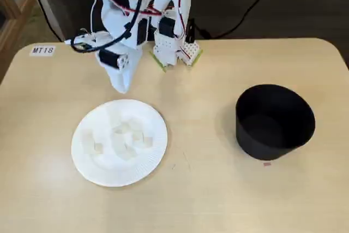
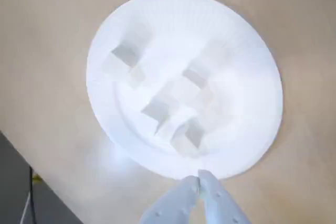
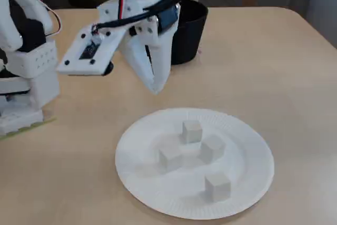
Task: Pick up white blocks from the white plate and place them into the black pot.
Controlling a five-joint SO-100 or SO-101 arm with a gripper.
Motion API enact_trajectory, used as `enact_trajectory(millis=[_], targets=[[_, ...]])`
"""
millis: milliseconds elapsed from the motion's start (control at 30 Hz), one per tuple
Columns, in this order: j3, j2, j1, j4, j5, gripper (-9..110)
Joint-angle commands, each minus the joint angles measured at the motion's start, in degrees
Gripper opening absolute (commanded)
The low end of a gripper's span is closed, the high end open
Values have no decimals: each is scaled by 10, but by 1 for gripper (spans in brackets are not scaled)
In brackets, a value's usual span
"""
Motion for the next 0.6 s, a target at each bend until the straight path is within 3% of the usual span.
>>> enact_trajectory(millis=[0,133,333,567], targets=[[-71,-67,13,5,25,-2],[-157,-173,10,9,56,-1],[-232,-266,8,-4,64,22],[-265,-330,18,-15,90,27]])
